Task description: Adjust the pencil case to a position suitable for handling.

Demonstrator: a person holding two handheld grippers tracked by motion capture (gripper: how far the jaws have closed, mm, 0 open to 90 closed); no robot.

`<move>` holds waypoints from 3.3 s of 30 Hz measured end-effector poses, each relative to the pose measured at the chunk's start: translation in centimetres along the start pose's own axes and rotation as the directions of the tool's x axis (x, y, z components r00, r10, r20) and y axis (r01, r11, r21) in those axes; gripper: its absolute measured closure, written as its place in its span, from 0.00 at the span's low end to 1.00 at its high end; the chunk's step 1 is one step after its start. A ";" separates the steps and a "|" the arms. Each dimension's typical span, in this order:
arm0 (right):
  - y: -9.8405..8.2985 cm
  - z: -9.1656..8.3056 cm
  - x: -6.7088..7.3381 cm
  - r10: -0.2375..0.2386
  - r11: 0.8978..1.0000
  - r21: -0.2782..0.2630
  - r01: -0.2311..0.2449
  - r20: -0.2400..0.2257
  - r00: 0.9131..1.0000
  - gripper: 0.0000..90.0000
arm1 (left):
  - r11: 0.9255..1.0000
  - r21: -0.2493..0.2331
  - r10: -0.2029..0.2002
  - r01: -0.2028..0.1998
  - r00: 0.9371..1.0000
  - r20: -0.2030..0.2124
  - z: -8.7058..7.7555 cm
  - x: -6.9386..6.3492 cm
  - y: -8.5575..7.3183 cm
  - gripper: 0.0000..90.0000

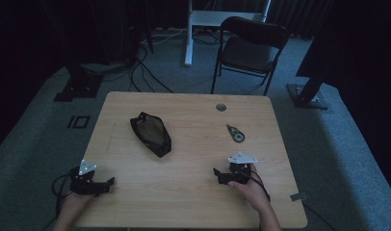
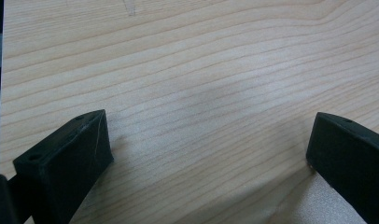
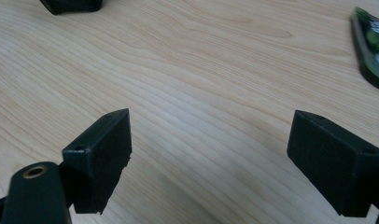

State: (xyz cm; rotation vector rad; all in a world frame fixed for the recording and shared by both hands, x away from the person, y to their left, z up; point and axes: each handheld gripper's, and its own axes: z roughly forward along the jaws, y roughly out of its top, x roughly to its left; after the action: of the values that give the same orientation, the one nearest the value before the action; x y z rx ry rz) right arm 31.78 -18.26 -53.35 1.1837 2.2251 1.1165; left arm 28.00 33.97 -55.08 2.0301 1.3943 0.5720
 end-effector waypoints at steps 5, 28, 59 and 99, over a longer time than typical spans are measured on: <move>0.6 1.0 0.9 0.007 1.000 -0.008 -0.007 -0.027 1.000 0.15 | 1.000 0.000 0.000 0.000 1.000 0.000 0.0 0.0 0.0 0.00; 3.8 4.3 5.1 -0.039 0.999 -0.043 0.034 -0.112 0.993 0.16 | 1.000 0.000 0.001 -0.001 1.000 0.001 0.0 0.0 0.0 0.00; 6.7 8.1 9.7 -0.068 0.995 -0.081 0.054 -0.191 0.979 0.20 | 1.000 0.000 0.002 -0.002 1.000 0.002 0.0 0.0 0.0 0.00; 9.8 11.5 11.7 -0.107 0.992 -0.088 0.092 -0.188 0.976 0.80 | 1.000 -0.002 0.000 0.000 1.000 0.002 0.0 0.0 0.0 0.00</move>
State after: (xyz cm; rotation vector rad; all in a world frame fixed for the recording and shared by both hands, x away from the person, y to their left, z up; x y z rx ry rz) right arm 37.50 -0.08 -52.22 0.9569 2.3289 1.3140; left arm 28.01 33.97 -55.09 2.0287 1.3920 0.5710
